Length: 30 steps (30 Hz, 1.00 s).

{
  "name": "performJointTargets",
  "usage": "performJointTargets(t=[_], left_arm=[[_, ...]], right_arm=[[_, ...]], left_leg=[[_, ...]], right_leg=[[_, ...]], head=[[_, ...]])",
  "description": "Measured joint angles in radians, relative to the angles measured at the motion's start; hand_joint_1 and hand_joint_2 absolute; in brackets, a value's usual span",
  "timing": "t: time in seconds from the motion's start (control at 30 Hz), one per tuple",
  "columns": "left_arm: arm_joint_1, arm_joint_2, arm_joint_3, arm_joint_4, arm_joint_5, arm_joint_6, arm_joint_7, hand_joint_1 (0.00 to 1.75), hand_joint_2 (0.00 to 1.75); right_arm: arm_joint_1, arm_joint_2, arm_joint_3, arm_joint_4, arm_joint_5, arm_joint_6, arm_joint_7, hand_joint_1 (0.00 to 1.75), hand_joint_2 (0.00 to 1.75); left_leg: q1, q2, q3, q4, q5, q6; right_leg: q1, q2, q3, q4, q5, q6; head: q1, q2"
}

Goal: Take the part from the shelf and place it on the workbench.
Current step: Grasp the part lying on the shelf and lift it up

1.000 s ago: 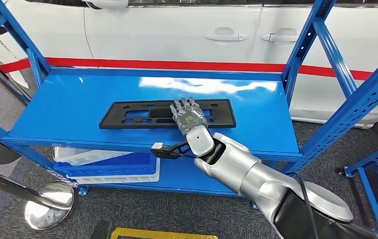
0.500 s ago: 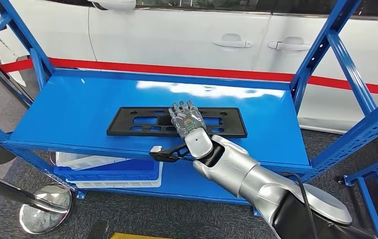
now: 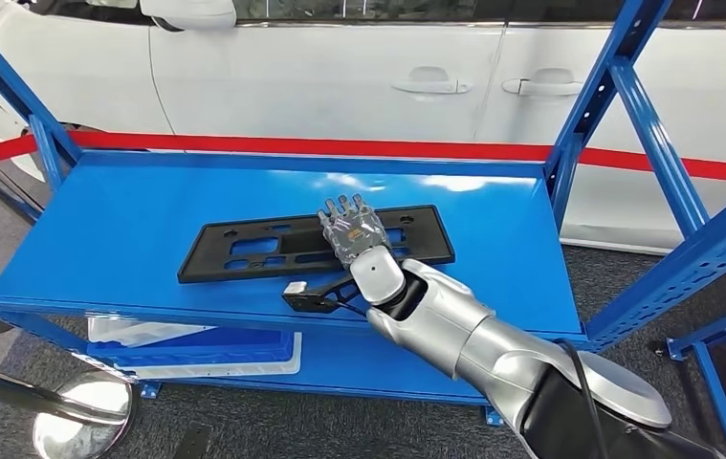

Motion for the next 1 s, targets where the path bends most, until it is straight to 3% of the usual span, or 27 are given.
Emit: performJointTargets(t=[0.03, 0.07, 0.1, 0.17, 0.3, 0.37, 0.43, 0.47, 0.5, 0.57, 0.63, 0.67, 0.8, 0.87, 0.93, 1.0], left_arm=[[0.001, 0.000, 0.000, 0.000, 0.004, 0.000, -0.002, 0.00, 0.00], [0.001, 0.000, 0.000, 0.000, 0.008, 0.001, -0.006, 0.00, 0.00], [0.000, 0.000, 0.000, 0.000, 0.012, 0.001, -0.013, 0.00, 0.00], [-0.001, 0.000, 0.001, 0.000, 0.017, 0.000, -0.030, 0.00, 0.00], [0.000, 0.001, 0.001, 0.000, 0.027, -0.015, -0.060, 0.00, 0.00], [-0.002, 0.001, 0.002, 0.000, 0.028, -0.023, -0.076, 0.00, 0.87], [-0.004, 0.002, 0.004, 0.000, 0.027, -0.031, -0.093, 0.00, 1.75], [-0.004, 0.002, 0.004, 0.000, 0.026, -0.038, -0.101, 0.00, 1.75], [-0.004, 0.002, 0.005, 0.000, 0.026, -0.047, -0.109, 0.00, 1.75], [-0.003, 0.002, 0.005, 0.000, 0.024, -0.068, -0.125, 0.00, 1.75], [-0.004, 0.002, 0.005, 0.000, 0.022, -0.083, -0.137, 0.00, 1.75], [-0.005, 0.002, 0.005, 0.000, 0.020, -0.087, -0.140, 0.00, 1.75], [-0.006, 0.004, 0.006, 0.000, 0.017, -0.091, -0.145, 0.00, 1.75], [-0.008, 0.004, 0.006, 0.000, 0.016, -0.091, -0.145, 0.00, 1.75], [-0.009, 0.004, 0.005, 0.000, 0.012, -0.091, -0.144, 0.00, 1.75], [-0.006, 0.006, 0.005, 0.000, 0.009, -0.096, -0.143, 0.00, 1.75]], right_arm=[[0.001, 0.002, 0.000, 0.000, -0.003, 0.004, -0.005, 1.60, 1.75], [0.002, 0.004, 0.000, 0.000, -0.007, 0.007, -0.010, 1.73, 1.75], [0.003, 0.006, 0.000, 0.000, -0.012, 0.009, -0.014, 1.75, 1.75], [0.005, 0.009, 0.000, 0.001, -0.018, 0.010, -0.019, 1.75, 1.75], [0.009, 0.010, 0.000, 0.000, -0.027, 0.009, -0.025, 1.75, 1.75], [0.008, 0.009, 0.000, 0.001, -0.033, 0.008, -0.026, 1.75, 1.75], [0.010, 0.008, 0.000, 0.002, -0.037, 0.007, -0.028, 1.75, 1.75], [0.012, 0.008, 0.000, 0.002, -0.039, 0.006, -0.029, 1.75, 1.75], [0.012, 0.007, 0.000, 0.003, -0.040, 0.004, -0.030, 1.75, 1.75], [0.011, 0.006, 0.000, 0.003, -0.045, 0.002, -0.034, 1.75, 1.75], [0.010, 0.006, 0.000, 0.003, -0.049, -0.001, -0.040, 1.75, 1.75], [0.010, 0.006, 0.000, 0.003, -0.050, -0.003, -0.042, 1.75, 1.75], [0.010, 0.006, 0.000, 0.002, -0.054, -0.007, -0.047, 1.75, 1.75], [0.009, 0.006, 0.000, 0.002, -0.057, -0.006, -0.048, 1.75, 1.75], [0.009, 0.006, 0.000, 0.002, -0.059, -0.006, -0.048, 1.75, 1.75], [0.010, 0.006, 0.000, 0.002, -0.063, -0.011, -0.048, 1.75, 1.75]], left_leg=[[0.000, 0.000, 0.016, -0.059, 0.046, 0.003], [-0.001, 0.000, 0.040, -0.128, 0.087, 0.008], [-0.004, -0.001, 0.064, -0.191, 0.118, 0.013], [-0.010, -0.002, 0.086, -0.247, 0.128, 0.022], [-0.007, -0.002, 0.103, -0.269, 0.126, 0.038], [-0.003, -0.001, 0.114, -0.276, 0.124, 0.046], [-0.003, -0.001, 0.116, -0.272, 0.119, 0.051], [-0.004, -0.001, 0.117, -0.269, 0.116, 0.052], [-0.004, -0.001, 0.118, -0.265, 0.112, 0.052], [-0.003, -0.003, 0.121, -0.254, 0.101, 0.048], [-0.006, -0.004, 0.121, -0.244, 0.092, 0.039], [-0.007, -0.004, 0.119, -0.241, 0.089, 0.034], [-0.005, -0.003, 0.116, -0.232, 0.078, 0.014], [-0.003, -0.002, 0.083, -0.158, 0.034, 0.004], [-0.001, -0.001, 0.023, -0.032, -0.023, -0.002], [0.000, -0.001, -0.009, 0.027, -0.031, -0.004]], right_leg=[[0.001, 0.001, 0.008, 0.000, -0.005, 0.001], [0.001, 0.001, 0.014, 0.000, -0.010, 0.003], [0.002, 0.002, 0.018, -0.001, -0.014, 0.006], [0.003, 0.003, 0.018, -0.003, -0.018, 0.013], [0.006, 0.001, 0.015, 0.014, -0.037, 0.034], [0.004, -0.002, -0.033, 0.115, -0.083, 0.041], [0.001, -0.003, -0.110, 0.247, -0.126, 0.045], [-0.001, -0.003, -0.136, 0.281, -0.126, 0.047], [-0.002, -0.003, -0.143, 0.278, -0.107, 0.047], [-0.004, -0.004, -0.101, 0.166, -0.032, 0.044], [-0.002, -0.004, -0.048, 0.050, 0.010, 0.038], [0.000, -0.003, -0.036, 0.024, 0.014, 0.034], [-0.002, -0.002, -0.028, 0.013, 0.014, 0.019], [-0.006, -0.004, -0.023, 0.008, 0.016, 0.011], [-0.005, -0.005, -0.023, 0.007, 0.015, 0.008], [-0.003, -0.005, -0.023, 0.008, 0.014, 0.007]], head=[[0.000, 0.000], [0.001, 0.000], [0.001, 0.000], [0.001, 0.000], [0.003, 0.000], [0.005, 0.000], [0.006, 0.000], [0.006, 0.000], [0.006, 0.000], [0.006, 0.000], [0.006, 0.000], [0.005, 0.000], [0.003, 0.000], [-0.001, 0.000], [-0.005, 0.000], [-0.005, 0.000]])
